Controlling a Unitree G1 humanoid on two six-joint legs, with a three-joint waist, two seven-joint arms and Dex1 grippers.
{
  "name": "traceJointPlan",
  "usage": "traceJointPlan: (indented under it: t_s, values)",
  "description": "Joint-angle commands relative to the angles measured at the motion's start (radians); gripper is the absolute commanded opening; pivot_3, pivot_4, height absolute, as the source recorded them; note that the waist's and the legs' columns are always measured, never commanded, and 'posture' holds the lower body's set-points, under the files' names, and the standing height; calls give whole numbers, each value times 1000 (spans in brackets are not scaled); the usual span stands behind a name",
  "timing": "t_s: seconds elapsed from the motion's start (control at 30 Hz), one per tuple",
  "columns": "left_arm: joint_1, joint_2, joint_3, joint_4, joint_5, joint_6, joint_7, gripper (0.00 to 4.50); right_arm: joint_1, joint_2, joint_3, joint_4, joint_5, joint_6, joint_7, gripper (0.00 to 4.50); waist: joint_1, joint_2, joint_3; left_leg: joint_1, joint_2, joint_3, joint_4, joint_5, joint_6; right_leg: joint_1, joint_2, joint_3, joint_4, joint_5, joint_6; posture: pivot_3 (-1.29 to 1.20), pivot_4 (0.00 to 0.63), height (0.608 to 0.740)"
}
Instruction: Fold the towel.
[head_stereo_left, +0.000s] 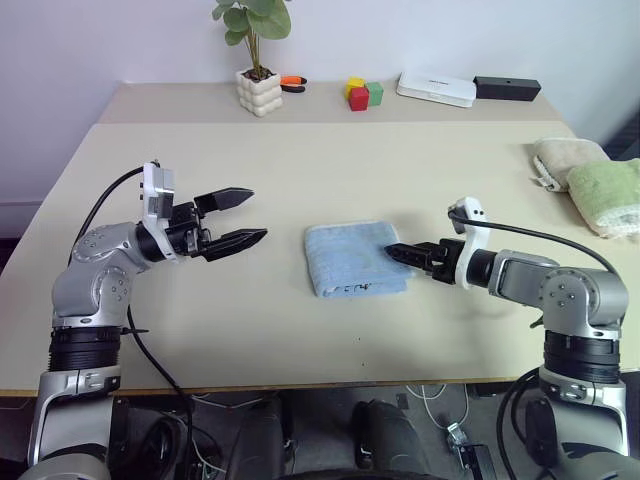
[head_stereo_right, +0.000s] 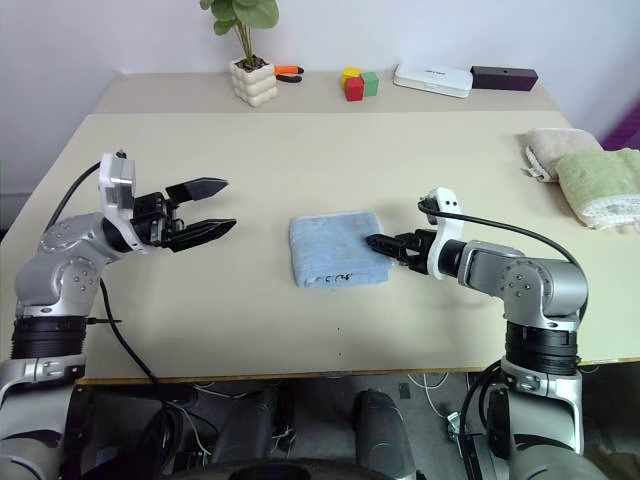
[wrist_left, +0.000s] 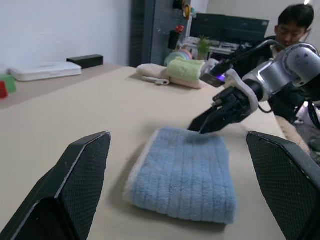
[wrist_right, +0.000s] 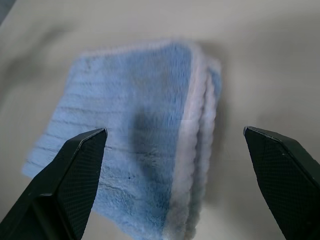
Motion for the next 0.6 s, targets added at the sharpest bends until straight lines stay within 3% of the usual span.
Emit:
traceJointPlan:
  t_s: [0.03, 0.23, 0.27, 0.33, 0.57, 0.6]
  values:
    - [-1, 6, 22, -20, -12, -9, 14, 4429, 9, 18, 12, 4, -1, -3, -4, 4462, 0, 0, 0, 0, 0, 0, 0, 0, 0, 0, 0, 0, 0, 0, 0, 0, 150, 735]
    - [-2, -9, 26, -31, -21, 4, 61, 4429, 3, 46, 32, 23, 11, 40, -6, 4462, -1, 0, 0, 0, 0, 0, 0, 0, 0, 0, 0, 0, 0, 0, 0, 0, 150, 735]
    - [-4, -10, 26, -32, -23, 7, 67, 4485, 4, 58, 28, 34, 13, 47, -8, 4235, -2, 0, 0, 0, 0, 0, 0, 0, 0, 0, 0, 0, 0, 0, 0, 0, 150, 735]
    - [-6, -13, 25, -34, -25, 8, 77, 4500, -4, 90, 5, 58, 20, 61, -24, 3648, -2, 0, 0, 0, 0, 1, 0, 0, 0, 0, 0, 0, 0, 0, 0, 0, 150, 735]
    - [-12, -34, 13, -28, -8, -22, 101, 4500, -79, 193, -149, 131, 66, 121, -85, 102, -4, 0, 0, 0, 0, 2, -1, 0, 0, 0, 1, 0, 1, 0, 0, 0, 150, 735]
    - [-15, -36, 11, -23, -6, -25, 102, 4500, -81, 194, -159, 136, 65, 122, -88, 38, -4, 0, 0, 0, 0, 2, -1, 0, 0, 0, 1, 0, 1, 0, 0, 0, 150, 735]
